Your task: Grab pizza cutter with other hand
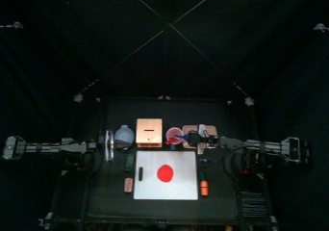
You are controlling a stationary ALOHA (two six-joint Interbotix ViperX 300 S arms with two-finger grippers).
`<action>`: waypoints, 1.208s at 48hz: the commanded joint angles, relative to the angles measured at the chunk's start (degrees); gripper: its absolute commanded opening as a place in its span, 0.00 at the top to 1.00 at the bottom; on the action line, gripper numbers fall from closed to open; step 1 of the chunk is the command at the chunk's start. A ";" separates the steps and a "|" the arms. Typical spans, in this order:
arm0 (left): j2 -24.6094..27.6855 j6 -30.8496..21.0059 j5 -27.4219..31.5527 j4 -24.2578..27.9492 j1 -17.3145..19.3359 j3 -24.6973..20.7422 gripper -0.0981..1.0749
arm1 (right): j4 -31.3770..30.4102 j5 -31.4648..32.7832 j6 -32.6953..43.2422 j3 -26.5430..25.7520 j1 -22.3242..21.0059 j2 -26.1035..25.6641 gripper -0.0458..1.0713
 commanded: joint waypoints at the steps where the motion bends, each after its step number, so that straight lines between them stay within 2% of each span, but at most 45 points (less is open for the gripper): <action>1: 0.18 0.18 -0.62 -0.09 0.26 -0.70 0.79 | 0.09 -0.62 0.00 0.79 -0.35 -6.06 0.48; 6: 0.18 0.18 -0.62 -0.09 0.35 -0.79 0.79 | 0.70 -1.76 0.09 3.25 -0.35 -12.30 0.48; 13: 0.26 0.26 -0.62 -0.09 0.35 -0.79 0.79 | 2.64 -4.66 0.09 5.71 -0.53 -15.73 0.48; 19: 1.05 0.26 -0.62 0.00 0.35 -0.88 0.79 | 5.10 -8.53 0.09 7.29 -0.53 -14.85 0.49; 29: 3.25 0.44 -0.62 0.18 0.35 -1.49 0.78 | 13.18 -19.95 0.09 9.84 0.26 -10.20 0.49; 36: 4.04 0.44 -0.88 0.88 0.35 -2.02 0.78 | 17.84 -26.28 0.09 11.34 3.43 -7.65 0.49; 45: 4.13 0.44 -2.29 0.97 0.26 -1.93 0.78 | 20.74 -31.64 0.09 12.66 7.82 -7.29 0.49; 58: 4.13 0.44 -3.87 1.41 -0.09 -2.02 0.78 | 20.92 -34.28 -0.09 13.27 10.55 -6.86 0.69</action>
